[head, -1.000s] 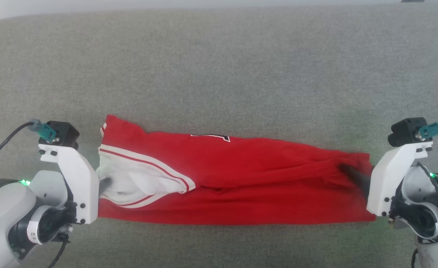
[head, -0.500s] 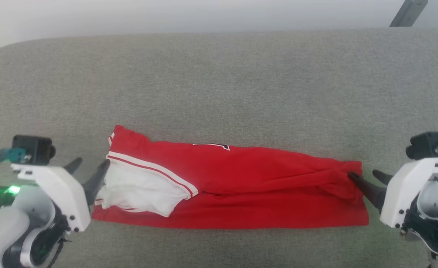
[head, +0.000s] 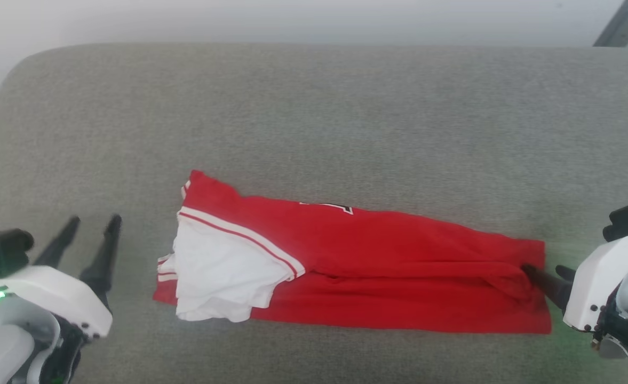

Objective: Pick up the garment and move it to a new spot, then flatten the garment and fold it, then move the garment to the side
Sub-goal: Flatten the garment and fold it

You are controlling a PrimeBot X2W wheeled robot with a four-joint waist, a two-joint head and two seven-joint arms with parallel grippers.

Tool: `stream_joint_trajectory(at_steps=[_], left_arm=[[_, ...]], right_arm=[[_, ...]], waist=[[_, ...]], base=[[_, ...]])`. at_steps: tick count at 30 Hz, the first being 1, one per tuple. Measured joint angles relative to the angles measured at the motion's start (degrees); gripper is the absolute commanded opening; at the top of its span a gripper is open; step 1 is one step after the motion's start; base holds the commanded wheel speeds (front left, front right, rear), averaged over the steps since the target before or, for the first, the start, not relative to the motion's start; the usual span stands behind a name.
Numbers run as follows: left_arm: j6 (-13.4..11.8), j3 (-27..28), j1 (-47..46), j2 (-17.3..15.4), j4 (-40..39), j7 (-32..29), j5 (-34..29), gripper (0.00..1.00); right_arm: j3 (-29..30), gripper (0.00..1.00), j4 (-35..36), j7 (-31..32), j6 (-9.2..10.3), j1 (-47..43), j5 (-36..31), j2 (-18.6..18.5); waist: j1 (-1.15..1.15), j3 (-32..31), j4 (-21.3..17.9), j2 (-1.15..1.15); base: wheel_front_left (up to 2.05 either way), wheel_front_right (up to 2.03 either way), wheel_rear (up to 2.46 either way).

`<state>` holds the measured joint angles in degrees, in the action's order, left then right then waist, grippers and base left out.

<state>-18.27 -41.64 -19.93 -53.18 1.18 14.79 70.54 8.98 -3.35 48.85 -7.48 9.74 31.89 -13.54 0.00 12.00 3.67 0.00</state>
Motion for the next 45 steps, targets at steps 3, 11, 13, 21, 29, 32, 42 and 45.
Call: stream_joint_trajectory(at_steps=[3,11,13,21,29,32,42,45], left_arm=[[1.2,7.2,2.5,3.9,1.2,0.0,-4.6,1.00],[8.2,21.8,12.7,13.6,5.2,0.2,-15.1,1.00],[10.2,24.3,13.9,15.8,6.5,0.2,-17.0,1.00],[16.5,32.1,15.4,22.6,10.2,0.2,-24.5,1.00],[20.6,37.7,16.2,27.0,11.8,0.2,-29.6,1.00],[21.5,39.0,16.2,28.3,11.9,0.2,-31.6,1.00],[24.0,41.5,14.8,30.0,12.5,0.2,-35.2,1.00],[24.2,41.6,14.7,30.4,12.9,0.2,-35.8,1.00]], right_arm=[[0.2,1.00,-2.5,0.8,0.00,0.6,0.3,-0.2],[-1.2,1.00,-9.7,2.6,0.00,4.3,0.1,-1.0],[-1.8,1.00,-11.3,3.3,0.02,5.4,0.2,-1.2],[-4.0,0.00,-13.3,3.5,0.09,7.5,2.0,-2.0],[-1.7,0.00,-12.2,2.6,-0.08,8.1,3.4,-3.8],[1.0,0.00,-12.4,2.4,-0.05,8.3,3.4,-6.0],[10.9,0.00,-18.3,0.2,-0.02,12.9,-0.3,-13.3],[10.1,0.00,-19.0,0.3,-0.01,13.6,-0.6,-13.5]], waist=[[0.00,0.3,1.1,0.00],[0.00,1.0,3.6,0.00],[0.00,1.1,4.1,0.00],[0.00,1.6,5.6,0.00],[0.00,1.6,4.5,0.00],[0.00,1.8,3.6,0.00],[0.00,3.6,0.7,0.00],[0.00,3.8,0.1,0.00]], base=[[0.00,0.00,0.00],[0.00,0.00,0.00],[0.00,0.00,0.00],[0.00,0.00,0.00],[0.00,0.00,0.00],[0.00,0.00,0.00],[0.00,0.00,0.00],[0.00,0.00,0.00]])
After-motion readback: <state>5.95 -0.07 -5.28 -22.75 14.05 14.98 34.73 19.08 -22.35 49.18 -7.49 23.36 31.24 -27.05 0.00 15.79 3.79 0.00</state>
